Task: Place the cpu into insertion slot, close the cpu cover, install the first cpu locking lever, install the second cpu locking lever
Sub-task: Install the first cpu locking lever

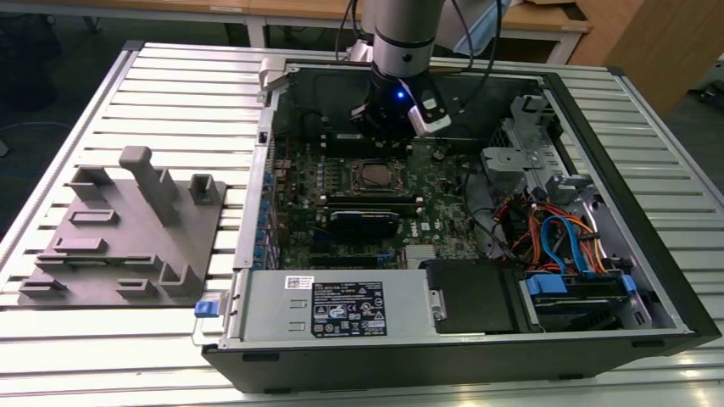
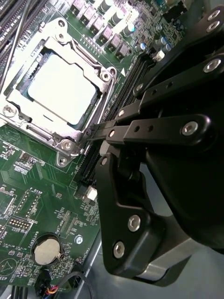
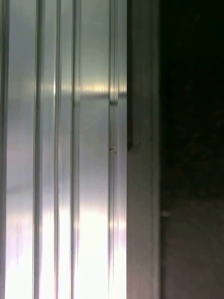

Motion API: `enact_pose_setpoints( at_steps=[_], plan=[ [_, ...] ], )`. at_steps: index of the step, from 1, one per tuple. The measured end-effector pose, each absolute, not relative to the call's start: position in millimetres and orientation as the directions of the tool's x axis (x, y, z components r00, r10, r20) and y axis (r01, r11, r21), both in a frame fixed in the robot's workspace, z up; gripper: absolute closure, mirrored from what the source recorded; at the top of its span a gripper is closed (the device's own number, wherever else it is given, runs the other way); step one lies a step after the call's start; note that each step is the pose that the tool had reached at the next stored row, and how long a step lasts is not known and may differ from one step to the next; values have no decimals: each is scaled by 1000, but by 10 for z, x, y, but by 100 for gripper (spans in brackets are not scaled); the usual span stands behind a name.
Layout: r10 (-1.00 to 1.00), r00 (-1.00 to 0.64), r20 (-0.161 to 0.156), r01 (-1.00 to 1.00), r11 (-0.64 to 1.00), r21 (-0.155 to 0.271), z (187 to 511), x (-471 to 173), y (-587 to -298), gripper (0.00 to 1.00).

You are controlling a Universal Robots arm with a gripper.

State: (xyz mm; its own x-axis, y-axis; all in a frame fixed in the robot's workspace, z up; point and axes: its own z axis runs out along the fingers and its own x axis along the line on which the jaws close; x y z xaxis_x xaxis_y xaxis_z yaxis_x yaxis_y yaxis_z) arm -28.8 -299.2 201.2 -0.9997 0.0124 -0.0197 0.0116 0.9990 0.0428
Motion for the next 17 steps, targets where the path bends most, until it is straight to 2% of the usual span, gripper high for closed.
enact_pose_setpoints(
  at_steps=[17],
  plan=[
    [12, -1000, -20, 12, 999, 40, 2023, -284, -2992, 90]
  ],
)
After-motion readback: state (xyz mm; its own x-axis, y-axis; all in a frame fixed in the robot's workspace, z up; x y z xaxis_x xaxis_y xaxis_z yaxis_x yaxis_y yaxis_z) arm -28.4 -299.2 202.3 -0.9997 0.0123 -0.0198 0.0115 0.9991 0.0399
